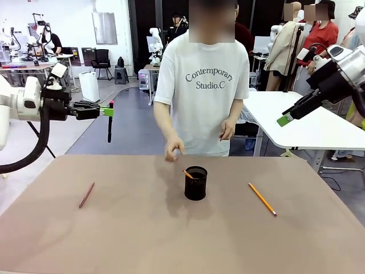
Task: Place the pens into the pen holder.
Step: Pick up a writing instrument from the table and place it into the Pen holder.
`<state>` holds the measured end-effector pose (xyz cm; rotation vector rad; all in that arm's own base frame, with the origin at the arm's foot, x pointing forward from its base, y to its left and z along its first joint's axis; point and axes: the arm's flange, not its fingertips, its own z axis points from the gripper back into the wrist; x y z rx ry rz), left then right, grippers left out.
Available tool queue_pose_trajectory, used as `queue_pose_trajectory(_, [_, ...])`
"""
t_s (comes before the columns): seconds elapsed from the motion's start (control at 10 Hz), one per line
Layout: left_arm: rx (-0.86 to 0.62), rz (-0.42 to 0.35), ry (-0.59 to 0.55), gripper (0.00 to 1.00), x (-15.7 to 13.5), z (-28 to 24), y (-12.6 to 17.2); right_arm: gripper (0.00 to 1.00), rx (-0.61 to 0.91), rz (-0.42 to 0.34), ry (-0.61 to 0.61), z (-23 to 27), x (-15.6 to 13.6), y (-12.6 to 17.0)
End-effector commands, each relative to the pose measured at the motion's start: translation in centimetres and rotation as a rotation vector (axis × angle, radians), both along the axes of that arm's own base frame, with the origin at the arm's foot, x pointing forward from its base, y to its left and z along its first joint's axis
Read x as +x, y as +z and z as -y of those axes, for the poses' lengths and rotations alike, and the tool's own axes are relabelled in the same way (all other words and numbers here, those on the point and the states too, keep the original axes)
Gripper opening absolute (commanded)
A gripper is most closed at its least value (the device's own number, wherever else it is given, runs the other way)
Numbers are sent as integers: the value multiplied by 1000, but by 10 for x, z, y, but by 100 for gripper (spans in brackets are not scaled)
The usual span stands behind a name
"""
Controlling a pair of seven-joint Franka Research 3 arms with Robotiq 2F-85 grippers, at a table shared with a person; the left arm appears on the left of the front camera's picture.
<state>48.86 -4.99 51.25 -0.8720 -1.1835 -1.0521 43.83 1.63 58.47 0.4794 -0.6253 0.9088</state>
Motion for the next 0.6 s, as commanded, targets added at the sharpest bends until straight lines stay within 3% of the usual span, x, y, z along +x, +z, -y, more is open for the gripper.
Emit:
queue_pose_trajectory(0.0, [-6, 3, -9, 0, 2, 0, 2, 100, 11, 4, 5, 0, 0, 1])
queue_pose_trajectory(0.5, [-6, 3, -9, 0, 2, 0, 2, 100, 11, 4, 5, 0, 0, 1])
